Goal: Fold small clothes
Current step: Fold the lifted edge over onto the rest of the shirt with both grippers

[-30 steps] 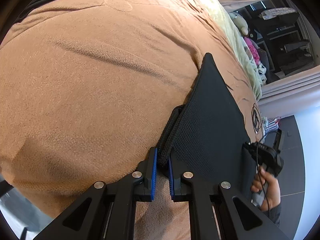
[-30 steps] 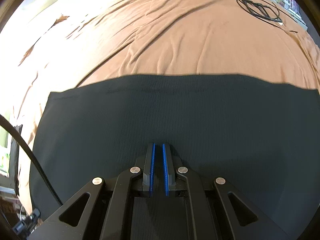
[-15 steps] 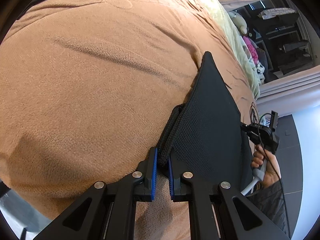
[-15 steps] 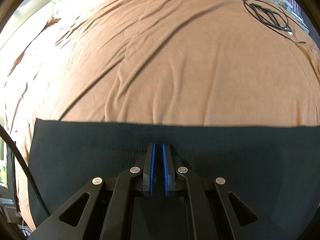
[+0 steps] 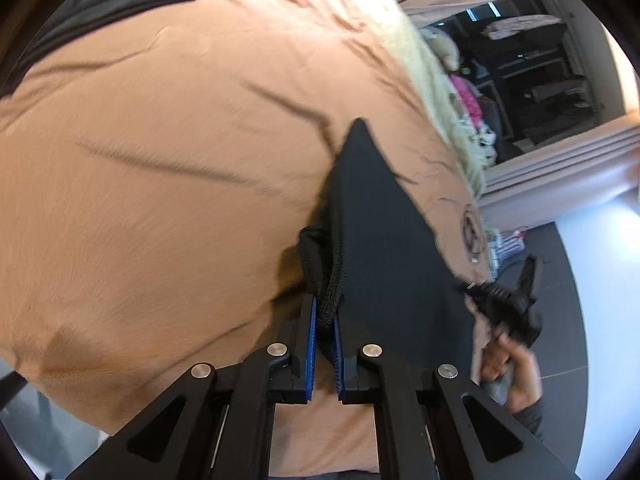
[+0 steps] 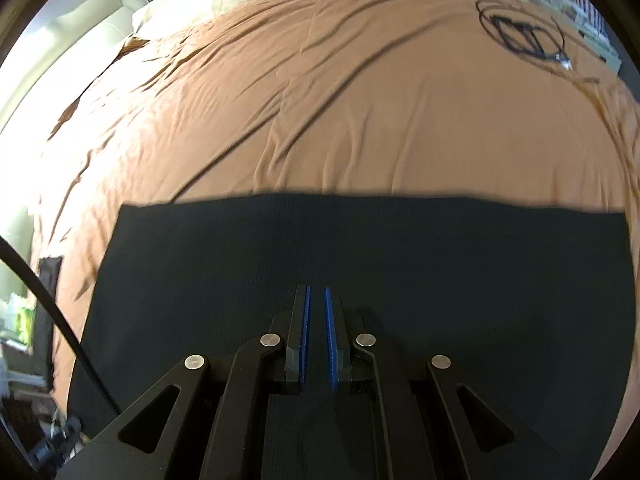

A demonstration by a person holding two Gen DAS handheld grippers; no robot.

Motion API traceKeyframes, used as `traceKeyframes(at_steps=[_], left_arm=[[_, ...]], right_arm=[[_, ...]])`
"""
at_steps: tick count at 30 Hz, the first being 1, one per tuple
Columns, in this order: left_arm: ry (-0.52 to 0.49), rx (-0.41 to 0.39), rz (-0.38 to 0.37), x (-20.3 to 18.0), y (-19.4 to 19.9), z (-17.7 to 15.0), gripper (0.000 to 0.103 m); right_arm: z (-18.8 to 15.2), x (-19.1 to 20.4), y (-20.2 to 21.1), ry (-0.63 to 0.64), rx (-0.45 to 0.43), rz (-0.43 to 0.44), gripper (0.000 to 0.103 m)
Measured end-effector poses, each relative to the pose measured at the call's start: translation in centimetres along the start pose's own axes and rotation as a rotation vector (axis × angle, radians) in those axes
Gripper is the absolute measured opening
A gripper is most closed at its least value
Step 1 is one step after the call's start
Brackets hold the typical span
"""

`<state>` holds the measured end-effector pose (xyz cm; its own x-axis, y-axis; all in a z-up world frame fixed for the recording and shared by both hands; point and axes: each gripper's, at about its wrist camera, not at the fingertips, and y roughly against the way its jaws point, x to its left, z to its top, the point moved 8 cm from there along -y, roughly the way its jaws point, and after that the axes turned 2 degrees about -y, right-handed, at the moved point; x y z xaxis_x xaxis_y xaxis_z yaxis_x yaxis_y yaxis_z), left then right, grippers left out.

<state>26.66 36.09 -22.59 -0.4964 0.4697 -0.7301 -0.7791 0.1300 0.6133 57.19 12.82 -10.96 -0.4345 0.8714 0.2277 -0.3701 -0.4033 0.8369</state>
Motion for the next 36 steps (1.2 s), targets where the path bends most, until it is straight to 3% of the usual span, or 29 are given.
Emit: traceKeyframes(at_steps=[8, 18, 36], left_arm=[[-0.088, -0.012, -0.094, -6.1, 0.8, 1.3, 0.007], [-0.206, 0.007, -0.159, -13.6, 0.4, 1.7, 0.006], [-0.415, 0.055, -0.184, -25.9, -1.6, 0.6, 0.006]], right_arm=[[-6.7, 0.5, 2.0, 0.020, 0.034, 0.048, 0.004], [-13.9, 0.7, 3.1, 0.015, 0.067, 0.095, 0.004], [-20.9, -0.3, 5.7, -0.004, 0.049, 0.193, 0.004]])
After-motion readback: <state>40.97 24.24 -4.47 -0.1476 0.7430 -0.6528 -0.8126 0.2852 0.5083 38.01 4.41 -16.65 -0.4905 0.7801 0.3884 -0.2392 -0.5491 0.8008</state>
